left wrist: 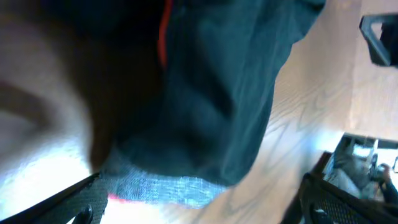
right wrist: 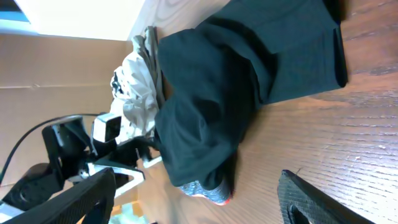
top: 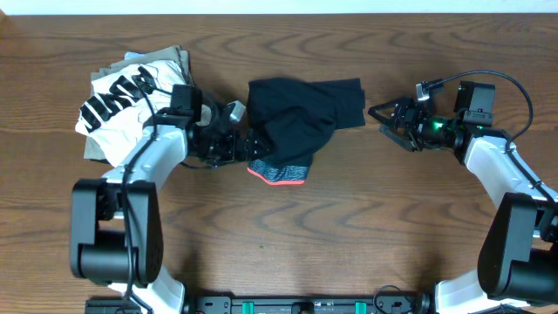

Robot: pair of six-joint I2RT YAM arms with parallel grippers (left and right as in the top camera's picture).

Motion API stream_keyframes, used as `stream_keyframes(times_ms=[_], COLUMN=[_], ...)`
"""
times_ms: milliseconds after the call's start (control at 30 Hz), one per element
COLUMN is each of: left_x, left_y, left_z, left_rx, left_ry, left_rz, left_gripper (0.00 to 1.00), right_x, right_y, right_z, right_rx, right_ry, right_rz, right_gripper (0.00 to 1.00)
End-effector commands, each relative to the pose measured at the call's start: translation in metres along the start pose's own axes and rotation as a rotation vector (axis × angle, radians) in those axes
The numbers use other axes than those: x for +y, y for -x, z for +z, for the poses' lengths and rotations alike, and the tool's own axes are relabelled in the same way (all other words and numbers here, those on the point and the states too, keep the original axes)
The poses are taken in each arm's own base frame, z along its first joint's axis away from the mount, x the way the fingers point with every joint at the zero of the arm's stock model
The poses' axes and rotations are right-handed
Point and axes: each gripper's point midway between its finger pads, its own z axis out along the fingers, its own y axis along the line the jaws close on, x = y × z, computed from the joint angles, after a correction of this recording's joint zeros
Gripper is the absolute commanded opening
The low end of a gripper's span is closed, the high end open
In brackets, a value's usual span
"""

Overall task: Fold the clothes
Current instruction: 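Grasp the leggings' red-trimmed waistband with the left gripper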

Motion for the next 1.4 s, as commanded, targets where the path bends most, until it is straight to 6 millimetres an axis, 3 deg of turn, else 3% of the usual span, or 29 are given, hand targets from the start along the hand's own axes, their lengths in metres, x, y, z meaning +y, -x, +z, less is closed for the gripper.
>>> stream_keyframes(times_ms=[0, 500, 733, 800, 833, 867, 900, 967, 1167, 1300, 1367], left_x=[0.002, 0.027, 0.016, 0.014, 0.014, 0.014, 0.014, 0.014, 0.003, -0.005, -0.019], left_y=[-0.005, -0.004, -0.006, -0.008, -0.008, -0.008, -0.008, -0.007, -0.001, 0.003, 0.007], left_z=[0.014, 0.028, 0.038, 0.04, 0.04, 0.04, 0.04, 0.039, 0.012, -0.036, -0.067], left_rx=[0.028, 0.041, 0.055, 0.06, 0.061, 0.06, 0.059, 0.054, 0.036, 0.0, -0.044], left_ry=[-0.024, 0.127, 0.115, 0.113, 0.113, 0.113, 0.113, 0.115, 0.173, 0.371, 0.449], left_rz=[0.053, 0.09, 0.13, 0.123, 0.117, 0.107, 0.096, 0.077, 0.049, 0.068, 0.093], left_gripper=[0.98, 0.96, 0.98, 0.9, 0.8, 0.62, 0.37, 0.06, 0.06, 0.06, 0.06], right_x=[0.008, 0.005, 0.005, 0.005, 0.005, 0.005, 0.004, 0.004, 0.004, 0.003, 0.0], right_y=[-0.001, -0.005, -0.005, -0.005, -0.006, -0.006, -0.006, -0.006, -0.006, -0.005, -0.003], right_z=[0.0, 0.0, 0.0, 0.0, 0.0, 0.0, 0.0, 0.0, 0.0, 0.0, -0.001], right_rx=[0.007, 0.02, 0.02, 0.022, 0.022, 0.023, 0.024, 0.024, 0.022, 0.018, 0.006], right_ry=[0.014, 0.006, 0.005, 0.005, 0.005, 0.004, 0.003, 0.003, 0.003, -0.007, -0.028], right_rz=[-0.033, -0.008, -0.006, -0.004, -0.003, -0.001, 0.0, 0.001, -0.079, -0.159, -0.185], right_gripper=[0.8, 0.76, 0.76, 0.76, 0.76, 0.75, 0.73, 0.68, 0.49, 0.46, 0.46])
